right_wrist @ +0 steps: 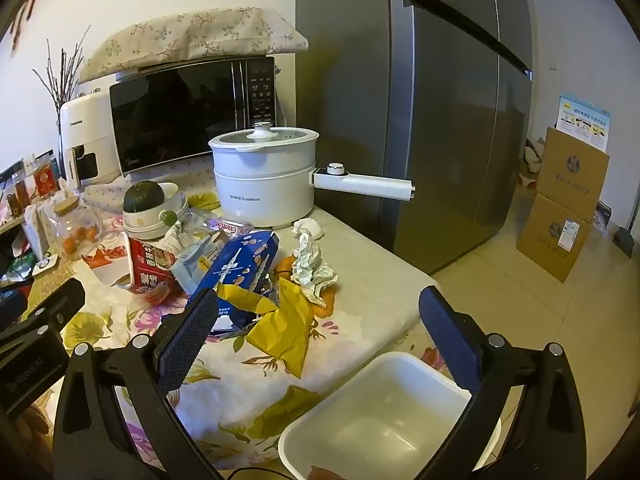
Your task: Collect trash
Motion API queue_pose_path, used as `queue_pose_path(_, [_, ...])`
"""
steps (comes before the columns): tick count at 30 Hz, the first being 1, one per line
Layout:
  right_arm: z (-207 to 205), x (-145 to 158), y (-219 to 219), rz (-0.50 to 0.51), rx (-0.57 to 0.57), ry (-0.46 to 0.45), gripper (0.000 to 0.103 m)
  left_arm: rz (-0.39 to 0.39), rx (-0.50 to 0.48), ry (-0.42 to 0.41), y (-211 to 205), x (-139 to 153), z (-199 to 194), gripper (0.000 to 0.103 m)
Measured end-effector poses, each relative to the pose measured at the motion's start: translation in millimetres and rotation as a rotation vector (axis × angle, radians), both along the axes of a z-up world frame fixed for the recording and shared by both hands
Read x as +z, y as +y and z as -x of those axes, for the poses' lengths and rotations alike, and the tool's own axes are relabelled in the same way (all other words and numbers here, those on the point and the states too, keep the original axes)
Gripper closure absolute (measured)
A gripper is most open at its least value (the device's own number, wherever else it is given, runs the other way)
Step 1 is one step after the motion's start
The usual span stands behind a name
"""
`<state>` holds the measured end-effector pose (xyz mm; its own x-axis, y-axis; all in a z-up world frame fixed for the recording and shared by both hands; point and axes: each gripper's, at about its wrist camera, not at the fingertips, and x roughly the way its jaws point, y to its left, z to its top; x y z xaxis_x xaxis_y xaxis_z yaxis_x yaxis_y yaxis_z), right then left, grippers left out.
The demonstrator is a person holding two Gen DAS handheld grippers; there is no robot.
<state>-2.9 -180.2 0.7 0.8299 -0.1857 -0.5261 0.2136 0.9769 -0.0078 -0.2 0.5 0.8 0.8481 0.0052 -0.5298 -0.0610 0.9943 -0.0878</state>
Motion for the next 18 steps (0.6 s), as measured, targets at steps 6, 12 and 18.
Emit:
queue_pose_path(6, [1.1, 4.1, 2.5, 0.019, -0.005, -0.007, 0.007, 0.006, 0.007, 0.0, -0.4, 0.8, 0.0, 0.007])
queue_pose_path(12, [0.7, 1.4, 1.9, 0.008, -0.002, -0.001, 0.007, 0.002, -0.007, 0.025, 3.1, -7.9, -0.9, 0.007])
queue_pose_path(18, [-0.6, -6.2, 2.1, 0.01, -0.001, -0.001, 0.007, 0.007, -0.001, 0.039, 4.2, -11.5, -2.9, 0.007])
